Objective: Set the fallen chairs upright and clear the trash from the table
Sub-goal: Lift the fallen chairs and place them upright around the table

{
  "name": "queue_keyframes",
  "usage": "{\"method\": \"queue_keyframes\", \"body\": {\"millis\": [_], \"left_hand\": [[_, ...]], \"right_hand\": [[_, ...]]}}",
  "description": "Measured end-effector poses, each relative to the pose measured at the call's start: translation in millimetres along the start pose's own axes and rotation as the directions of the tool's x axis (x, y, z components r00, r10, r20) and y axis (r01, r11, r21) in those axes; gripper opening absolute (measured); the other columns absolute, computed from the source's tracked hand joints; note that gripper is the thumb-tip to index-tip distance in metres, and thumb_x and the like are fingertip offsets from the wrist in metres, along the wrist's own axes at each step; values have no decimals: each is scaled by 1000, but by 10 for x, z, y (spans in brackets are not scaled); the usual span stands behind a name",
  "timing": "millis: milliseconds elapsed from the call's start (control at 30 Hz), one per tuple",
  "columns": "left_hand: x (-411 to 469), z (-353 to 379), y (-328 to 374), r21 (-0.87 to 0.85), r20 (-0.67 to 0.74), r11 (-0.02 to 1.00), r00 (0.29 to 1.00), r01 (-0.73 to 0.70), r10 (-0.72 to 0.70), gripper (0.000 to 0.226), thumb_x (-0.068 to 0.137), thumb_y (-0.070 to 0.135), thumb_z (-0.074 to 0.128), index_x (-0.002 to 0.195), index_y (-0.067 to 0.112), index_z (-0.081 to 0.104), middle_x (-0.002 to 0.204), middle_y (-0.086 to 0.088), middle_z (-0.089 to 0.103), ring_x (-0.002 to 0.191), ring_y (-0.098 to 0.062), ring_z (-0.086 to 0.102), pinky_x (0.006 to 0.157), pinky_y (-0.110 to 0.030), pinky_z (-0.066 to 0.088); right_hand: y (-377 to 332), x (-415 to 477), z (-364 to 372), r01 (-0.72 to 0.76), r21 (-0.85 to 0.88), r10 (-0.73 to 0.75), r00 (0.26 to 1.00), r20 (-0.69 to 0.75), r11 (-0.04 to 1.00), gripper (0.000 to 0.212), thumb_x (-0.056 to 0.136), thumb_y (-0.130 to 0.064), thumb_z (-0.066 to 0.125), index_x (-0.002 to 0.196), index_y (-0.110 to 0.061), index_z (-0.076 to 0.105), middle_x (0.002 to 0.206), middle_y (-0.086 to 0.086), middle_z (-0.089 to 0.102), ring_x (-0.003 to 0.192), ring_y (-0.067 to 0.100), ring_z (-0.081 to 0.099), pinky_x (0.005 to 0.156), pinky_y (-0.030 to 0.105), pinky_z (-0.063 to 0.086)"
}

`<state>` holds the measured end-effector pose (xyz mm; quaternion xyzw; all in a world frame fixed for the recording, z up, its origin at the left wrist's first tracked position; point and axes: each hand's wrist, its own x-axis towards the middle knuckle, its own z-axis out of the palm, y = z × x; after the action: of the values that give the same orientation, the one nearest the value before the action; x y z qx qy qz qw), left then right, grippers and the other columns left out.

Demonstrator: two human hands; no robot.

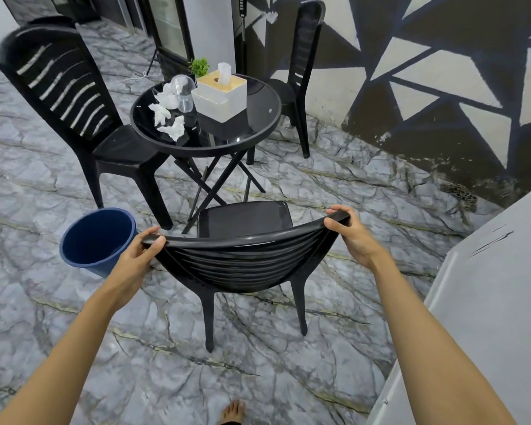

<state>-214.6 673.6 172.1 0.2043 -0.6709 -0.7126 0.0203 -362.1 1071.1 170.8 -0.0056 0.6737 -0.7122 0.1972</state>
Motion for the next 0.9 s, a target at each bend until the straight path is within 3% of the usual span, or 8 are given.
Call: {"method": "queue_keyframes", "body": {"millis": [67,167,300,467,567,700,800,900], "left_hand": [[7,3,71,135,-41,990,998,-35,41,26,83,30,63,107,39,60,108,15,63,103,-3,58,81,-15,45],[62,109,247,404,-63,908,987,-111,148,32,83,29,66,114,33,58,122,8,54,116,-11,46,99,-31,37],[364,801,690,614,87,759,974,-217,208,44,82,35,68,121,19,58,122,-4,57,117,-19,51,100,-39,42],[760,2034,1087,622,453,605,859,-497,240,48,82,36,67,124,15,55,126,-4,57,118,-18,51,94,-27,36],[911,2714,1156,599,605,536,775,-595,185,48,84,41,64,123,15,54,126,-6,57,116,-19,53,90,-27,39],[1065,3476,1080,599,718,462,694,-654,52,51,85,45,60,122,12,52,125,-9,56,113,-23,53,91,-32,44],[1222,3937,942,628,743,389,668,-674,-43,51,84,52,57,118,14,53,121,-9,57,107,-22,55,84,-31,45],[1453,4347,822,641,754,344,647,-687,-115,56,83,57,55,119,14,52,119,-8,57,106,-22,55,88,-36,49]], "right_hand": [[11,2,-29,-26,-67,25,1000,-12,997,73,58,-45,78,122,-28,47,120,-12,49,121,16,45,101,32,36],[-28,-22,-49,-57,-179,54,998,-19,982,88,56,-55,76,133,-30,41,131,-9,42,124,15,36,97,31,34],[-252,-41,-172,-48,-234,33,997,-68,971,68,64,-59,69,122,-33,46,133,-3,46,131,16,39,103,34,34],[-549,-64,-589,-94,-475,-4,979,-203,875,60,80,-56,62,126,-22,45,128,-4,45,113,10,43,90,29,35],[-627,-166,-878,-140,-588,-38,959,-280,797,64,81,-55,61,130,-17,45,132,3,46,117,17,47,88,29,36],[-673,-247,-1254,-207,-675,-13,952,-306,708,58,83,-52,62,124,-14,47,132,7,48,115,18,48,91,31,41],[-686,-164,-1551,-272,-749,7,942,-337,605,60,81,-55,62,121,-13,49,128,7,51,114,21,50,93,34,43],[-705,50,-1909,-297,-800,34,944,-329,522,62,80,-57,62,121,-13,50,129,7,53,115,23,51,95,38,44]]}}
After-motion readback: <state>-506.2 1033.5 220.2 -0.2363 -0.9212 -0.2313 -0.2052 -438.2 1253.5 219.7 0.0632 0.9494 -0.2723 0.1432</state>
